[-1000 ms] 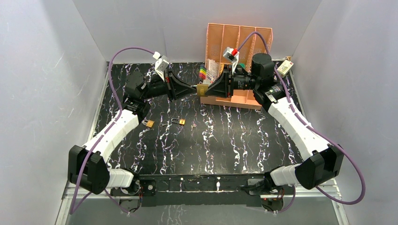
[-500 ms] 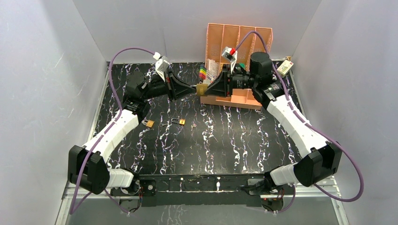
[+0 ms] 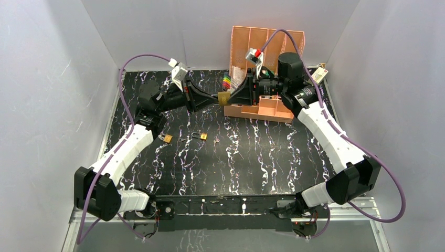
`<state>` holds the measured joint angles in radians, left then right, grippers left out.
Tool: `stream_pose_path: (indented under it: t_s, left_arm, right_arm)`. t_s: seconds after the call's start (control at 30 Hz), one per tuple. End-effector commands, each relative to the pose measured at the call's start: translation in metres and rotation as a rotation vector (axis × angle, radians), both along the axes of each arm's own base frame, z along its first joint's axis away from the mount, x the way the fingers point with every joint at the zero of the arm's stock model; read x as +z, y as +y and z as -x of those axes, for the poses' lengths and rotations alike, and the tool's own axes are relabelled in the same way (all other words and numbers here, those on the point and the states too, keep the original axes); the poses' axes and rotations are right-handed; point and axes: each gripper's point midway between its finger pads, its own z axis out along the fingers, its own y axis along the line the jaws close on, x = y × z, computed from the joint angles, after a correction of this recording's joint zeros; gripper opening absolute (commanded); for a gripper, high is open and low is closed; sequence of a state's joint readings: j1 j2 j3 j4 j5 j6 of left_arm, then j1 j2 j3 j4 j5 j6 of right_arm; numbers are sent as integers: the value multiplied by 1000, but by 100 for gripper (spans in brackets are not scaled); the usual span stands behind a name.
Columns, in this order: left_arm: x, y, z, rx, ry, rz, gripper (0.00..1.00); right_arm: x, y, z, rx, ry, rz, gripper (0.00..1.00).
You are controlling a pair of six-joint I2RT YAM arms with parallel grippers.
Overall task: Lock with the key
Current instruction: Lock the lock.
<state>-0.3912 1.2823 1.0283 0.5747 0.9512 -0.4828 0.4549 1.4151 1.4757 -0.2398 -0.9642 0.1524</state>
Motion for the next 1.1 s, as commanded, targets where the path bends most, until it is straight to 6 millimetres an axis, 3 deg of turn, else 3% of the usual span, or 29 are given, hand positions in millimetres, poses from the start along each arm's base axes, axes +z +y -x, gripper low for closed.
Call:
stream_pose_path:
  t_s: [0.0,0.27,0.4,0.67,0.77,0.9,1.07]
  left_arm:
    - [-1,-3,26,-108,-21,-24,0]
    - [9,-3,27,-104,-52,-18,0]
    - [28,-3,31,-122,-90,33,0]
    - [43,-5,28,-124,-105,71,0]
    - [35,-4,30,-125,-82,68,0]
    - [20,-1,33,-95,-37,64,0]
    - [3,2,29,-54,-22,18,0]
  right_arm:
    - [56,0,-6,-25,-186,-94,0]
    - [25,0,-4,-28,-119,-86,0]
    - [5,-1,-3,-40,-72,-65,0]
    - [-12,-6,8,-53,-39,-42,0]
    - [-3,-7,7,-65,-76,-41,0]
    - [47,-7,-4,-91,-202,-58,0]
    - [73,-14,1,-146,-292,-140,0]
